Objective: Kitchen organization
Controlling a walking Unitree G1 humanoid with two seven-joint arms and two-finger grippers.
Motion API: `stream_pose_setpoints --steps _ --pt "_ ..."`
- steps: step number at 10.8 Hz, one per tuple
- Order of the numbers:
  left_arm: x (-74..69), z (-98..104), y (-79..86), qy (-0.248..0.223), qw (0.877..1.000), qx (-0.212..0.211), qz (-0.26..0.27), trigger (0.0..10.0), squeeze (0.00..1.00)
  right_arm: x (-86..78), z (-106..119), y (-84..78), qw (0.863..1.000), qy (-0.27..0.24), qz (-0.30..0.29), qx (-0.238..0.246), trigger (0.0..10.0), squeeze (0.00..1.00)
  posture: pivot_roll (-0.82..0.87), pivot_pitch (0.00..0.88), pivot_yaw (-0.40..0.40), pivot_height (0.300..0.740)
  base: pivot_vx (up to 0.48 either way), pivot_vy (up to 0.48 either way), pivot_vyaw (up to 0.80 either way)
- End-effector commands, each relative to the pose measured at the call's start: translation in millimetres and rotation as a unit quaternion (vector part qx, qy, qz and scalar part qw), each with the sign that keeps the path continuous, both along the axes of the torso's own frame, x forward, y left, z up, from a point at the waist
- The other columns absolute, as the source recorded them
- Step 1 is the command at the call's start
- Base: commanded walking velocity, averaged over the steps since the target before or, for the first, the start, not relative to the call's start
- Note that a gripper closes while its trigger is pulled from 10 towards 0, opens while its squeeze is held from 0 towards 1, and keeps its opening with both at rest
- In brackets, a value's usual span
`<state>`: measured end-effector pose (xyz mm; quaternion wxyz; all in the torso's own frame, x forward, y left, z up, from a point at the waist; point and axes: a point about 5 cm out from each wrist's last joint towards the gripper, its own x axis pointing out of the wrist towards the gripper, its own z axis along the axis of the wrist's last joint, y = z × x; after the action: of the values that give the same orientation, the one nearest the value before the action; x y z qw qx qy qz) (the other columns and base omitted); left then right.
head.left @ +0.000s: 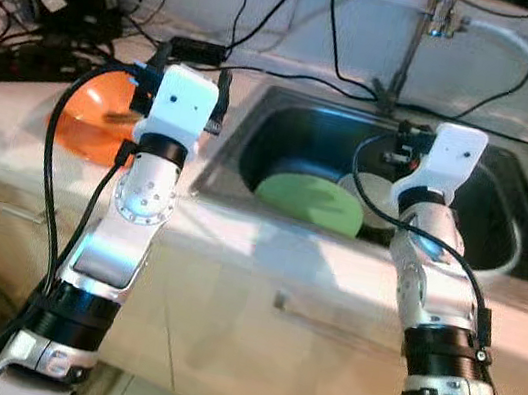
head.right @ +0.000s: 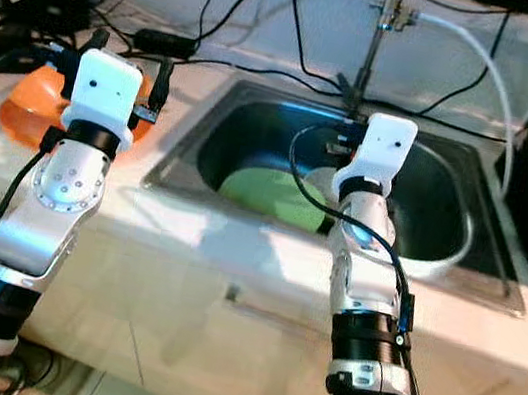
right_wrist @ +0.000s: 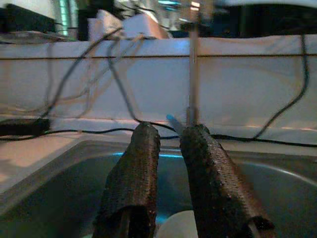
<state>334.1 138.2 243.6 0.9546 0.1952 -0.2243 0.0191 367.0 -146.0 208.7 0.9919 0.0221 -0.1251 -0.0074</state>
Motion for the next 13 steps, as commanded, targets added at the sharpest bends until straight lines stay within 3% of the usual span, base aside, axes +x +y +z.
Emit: stream_pose_setpoints --steps 1,6,9,13 --pt "0.1 1.3 4.9 0.002 1.000 0.000 0.006 10.0 0.00 -0.4 4.5 6.3 1.000 -0.005 0.013 -0.010 10.0 0.00 0.17 0.028 0.004 0.740 0.000 0.000 0.80" --pt "2.3 -9.6 -3.0 0.032 0.999 0.023 -0.026 10.0 0.00 -0.1 -0.4 11.5 1.000 0.011 0.021 -0.007 10.0 0.00 0.17 0.035 0.003 0.740 0.000 0.000 0.00" --pt "3.6 -18.4 -11.0 0.048 0.997 0.016 -0.050 10.0 0.00 0.3 -8.3 17.0 0.999 0.031 0.030 -0.017 10.0 0.00 0.17 0.036 0.003 0.740 0.000 0.000 0.00" --pt "7.9 -25.5 -9.2 0.058 0.997 0.041 -0.042 10.0 0.00 -0.5 -11.5 22.6 0.998 0.038 0.039 -0.009 10.0 0.00 0.17 0.035 0.003 0.740 0.000 0.000 0.10"
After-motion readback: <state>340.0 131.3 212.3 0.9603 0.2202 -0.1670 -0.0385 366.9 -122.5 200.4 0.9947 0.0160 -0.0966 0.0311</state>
